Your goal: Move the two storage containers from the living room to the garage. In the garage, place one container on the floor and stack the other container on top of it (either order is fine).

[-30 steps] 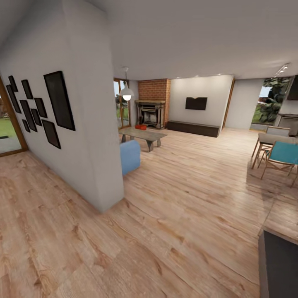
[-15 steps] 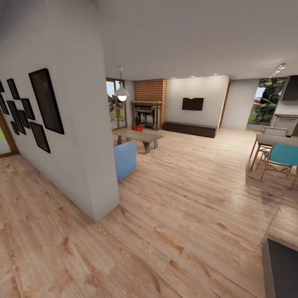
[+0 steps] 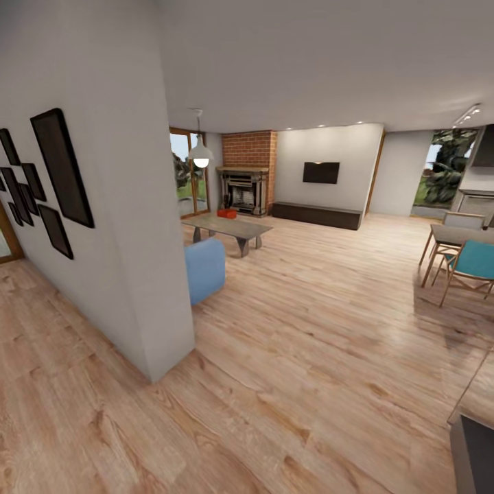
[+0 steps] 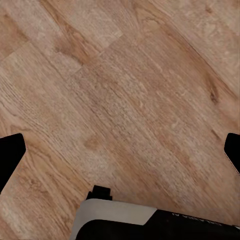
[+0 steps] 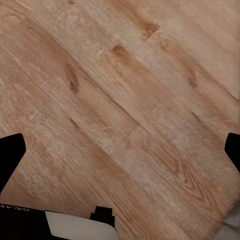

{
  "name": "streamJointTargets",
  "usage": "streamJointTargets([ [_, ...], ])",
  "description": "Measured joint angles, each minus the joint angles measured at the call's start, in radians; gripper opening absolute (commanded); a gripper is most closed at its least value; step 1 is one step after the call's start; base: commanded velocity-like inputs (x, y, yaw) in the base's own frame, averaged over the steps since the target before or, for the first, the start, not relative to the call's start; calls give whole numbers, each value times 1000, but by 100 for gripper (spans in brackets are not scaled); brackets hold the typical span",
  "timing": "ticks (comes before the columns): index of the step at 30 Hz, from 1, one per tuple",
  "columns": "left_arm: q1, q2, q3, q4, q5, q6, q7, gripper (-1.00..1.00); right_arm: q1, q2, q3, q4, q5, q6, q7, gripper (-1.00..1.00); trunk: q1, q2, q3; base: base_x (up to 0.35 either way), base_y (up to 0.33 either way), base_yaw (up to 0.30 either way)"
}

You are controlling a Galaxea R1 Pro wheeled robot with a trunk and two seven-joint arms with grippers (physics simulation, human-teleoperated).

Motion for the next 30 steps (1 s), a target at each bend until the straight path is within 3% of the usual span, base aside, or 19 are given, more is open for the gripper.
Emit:
streamJointTargets([
  [30,0,0,1,0,0,0,8,100,0,0,0,0,0,0,0,100,0,0,0,325,0,0],
])
